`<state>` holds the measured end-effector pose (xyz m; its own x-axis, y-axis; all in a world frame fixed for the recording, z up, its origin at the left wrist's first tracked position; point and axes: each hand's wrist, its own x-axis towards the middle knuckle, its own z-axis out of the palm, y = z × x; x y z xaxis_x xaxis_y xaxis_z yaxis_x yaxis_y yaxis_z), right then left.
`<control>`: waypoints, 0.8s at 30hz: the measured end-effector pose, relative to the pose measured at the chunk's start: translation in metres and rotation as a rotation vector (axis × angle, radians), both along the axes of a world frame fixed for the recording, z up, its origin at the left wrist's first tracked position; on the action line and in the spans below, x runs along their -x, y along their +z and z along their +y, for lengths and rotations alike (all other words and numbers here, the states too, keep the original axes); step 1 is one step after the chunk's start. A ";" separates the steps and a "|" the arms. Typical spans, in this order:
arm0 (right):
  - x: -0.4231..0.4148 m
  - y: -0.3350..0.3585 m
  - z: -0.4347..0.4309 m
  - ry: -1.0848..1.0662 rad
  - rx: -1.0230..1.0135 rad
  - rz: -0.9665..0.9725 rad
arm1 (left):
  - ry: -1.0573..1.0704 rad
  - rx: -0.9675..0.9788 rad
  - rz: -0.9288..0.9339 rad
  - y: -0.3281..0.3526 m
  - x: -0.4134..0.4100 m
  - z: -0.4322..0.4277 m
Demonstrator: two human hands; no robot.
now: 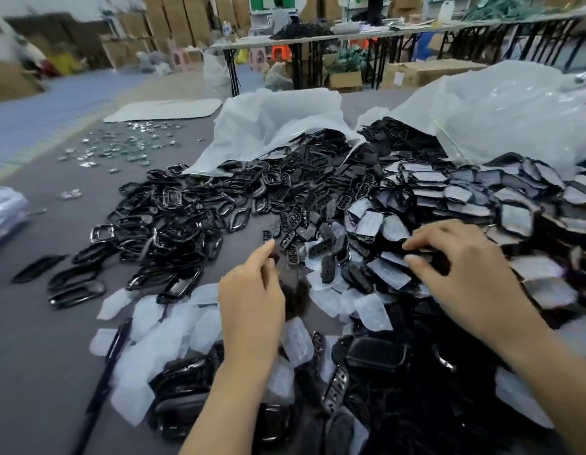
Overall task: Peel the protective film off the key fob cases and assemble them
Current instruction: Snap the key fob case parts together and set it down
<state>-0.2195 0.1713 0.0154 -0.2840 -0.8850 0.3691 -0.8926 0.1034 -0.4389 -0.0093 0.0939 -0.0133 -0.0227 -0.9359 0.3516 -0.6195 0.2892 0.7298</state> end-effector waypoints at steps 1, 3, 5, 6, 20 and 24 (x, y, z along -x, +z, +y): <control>-0.011 0.001 -0.004 0.070 -0.031 0.005 | 0.014 -0.013 0.080 0.001 -0.002 -0.001; -0.033 0.004 -0.020 0.206 -0.093 0.041 | 0.038 -0.067 0.176 0.001 -0.007 -0.003; -0.055 0.009 -0.049 0.340 -0.154 0.115 | 0.069 -0.088 0.204 0.000 -0.010 -0.006; -0.068 0.012 -0.069 0.392 -0.185 0.143 | 0.084 -0.093 0.225 0.000 -0.012 -0.008; -0.142 -0.011 -0.207 0.522 -0.245 0.510 | 0.127 0.133 0.391 0.005 -0.013 -0.009; -0.125 -0.010 -0.180 0.491 -0.122 0.417 | 0.026 0.155 0.357 0.006 -0.003 -0.002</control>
